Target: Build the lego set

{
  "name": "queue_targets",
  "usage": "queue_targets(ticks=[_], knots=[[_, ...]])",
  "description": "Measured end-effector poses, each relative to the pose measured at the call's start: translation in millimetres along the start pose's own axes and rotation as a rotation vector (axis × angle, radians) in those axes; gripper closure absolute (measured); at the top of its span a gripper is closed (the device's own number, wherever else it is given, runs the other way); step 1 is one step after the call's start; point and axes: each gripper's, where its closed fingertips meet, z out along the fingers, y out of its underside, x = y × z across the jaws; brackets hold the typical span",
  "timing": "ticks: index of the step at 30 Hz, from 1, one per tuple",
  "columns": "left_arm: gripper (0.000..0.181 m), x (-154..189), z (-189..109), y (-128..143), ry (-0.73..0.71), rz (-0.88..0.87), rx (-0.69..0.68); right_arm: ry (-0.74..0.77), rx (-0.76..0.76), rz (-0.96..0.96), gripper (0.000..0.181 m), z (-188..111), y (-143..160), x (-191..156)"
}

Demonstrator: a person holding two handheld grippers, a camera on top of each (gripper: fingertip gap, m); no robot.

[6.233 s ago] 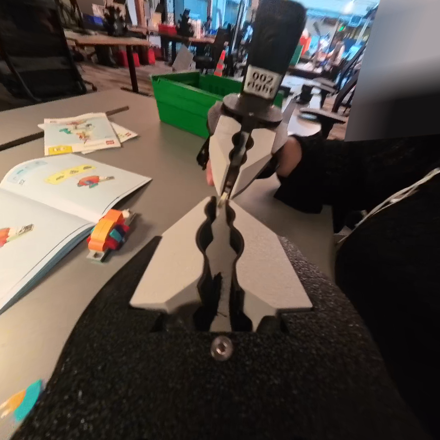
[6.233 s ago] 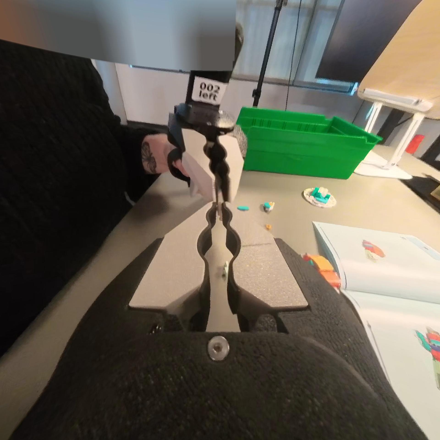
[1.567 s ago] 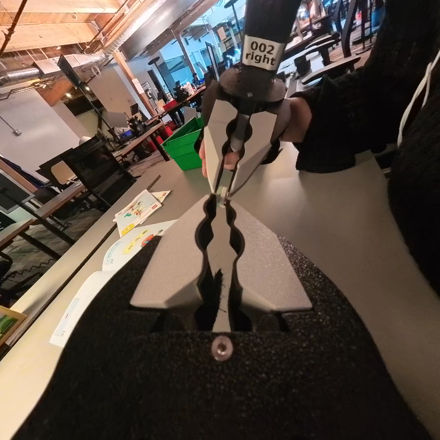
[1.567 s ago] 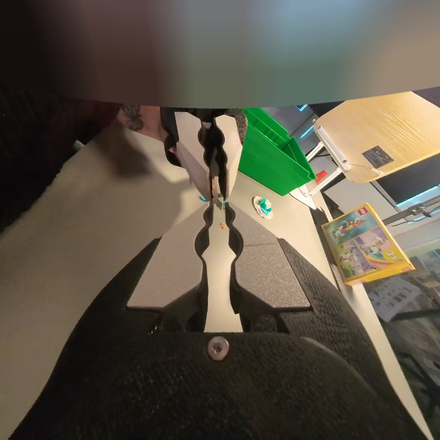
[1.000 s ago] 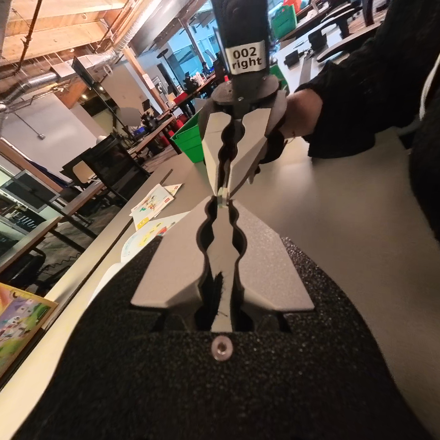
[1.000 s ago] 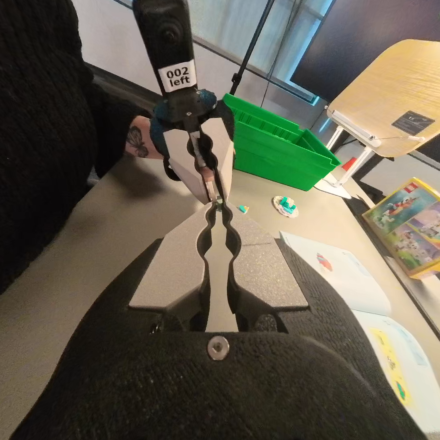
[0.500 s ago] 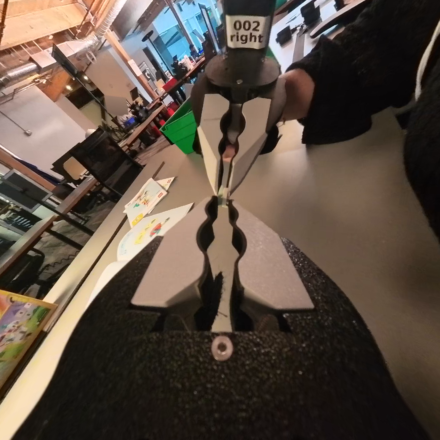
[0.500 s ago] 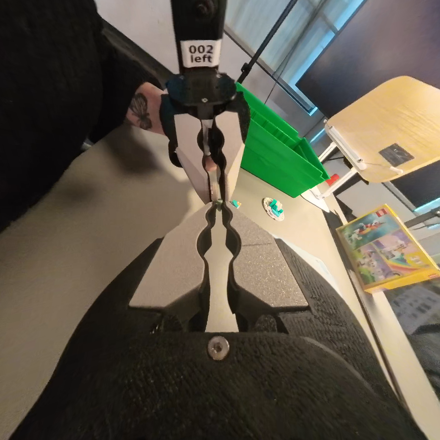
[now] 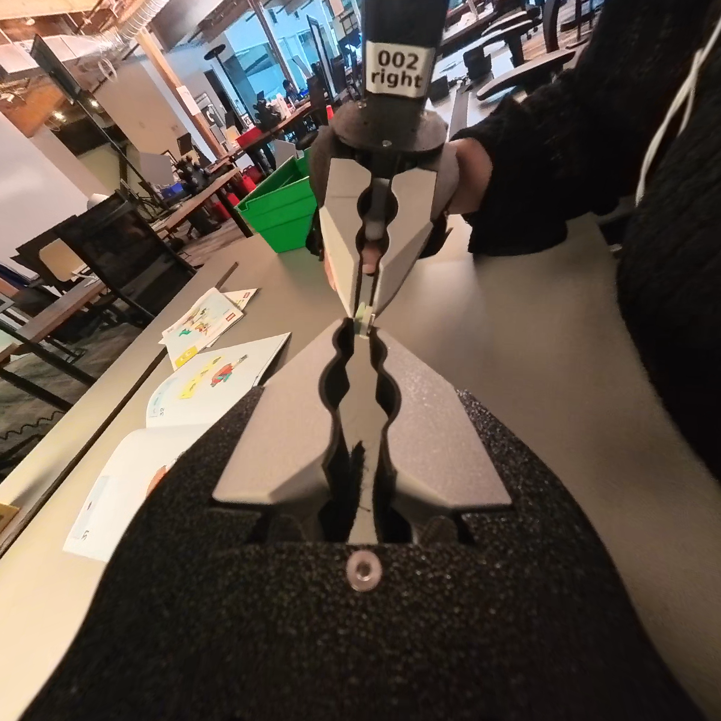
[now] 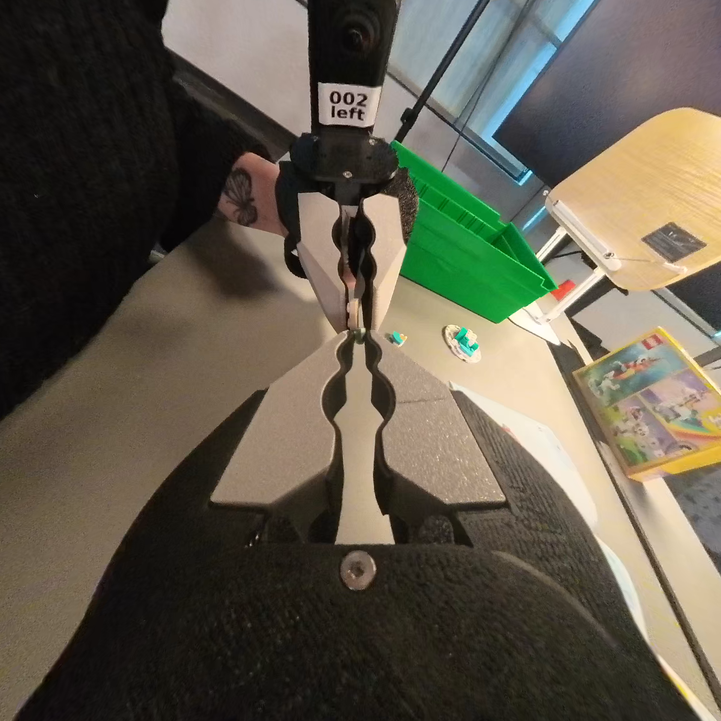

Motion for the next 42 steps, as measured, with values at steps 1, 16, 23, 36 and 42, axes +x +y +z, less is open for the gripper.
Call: queue_targets(ticks=[1, 16, 23, 36, 42], knots=[[0.175, 0, 0, 0, -0.001, 0.006, 0.001, -0.001, 0.000, 0.008, 0.177, 0, 0, 0], [0.174, 8, 6, -4, 0.009, 0.066, 0.002, -0.052, 0.103, 0.001, 0.178, -2, -15, -8], [0.177, 7, 6, -4, -0.003, 0.083, 0.001, -0.047, 0.066, -0.032, 0.178, -3, -12, -8], [0.177, 10, 4, -3, 0.030, 0.048, 0.001, -0.066, 0.018, -0.048, 0.178, -4, -6, -11], [0.177, 13, 5, 0, 0.057, -0.042, 0.016, -0.067, -0.033, -0.133, 0.178, -5, -1, -15]])
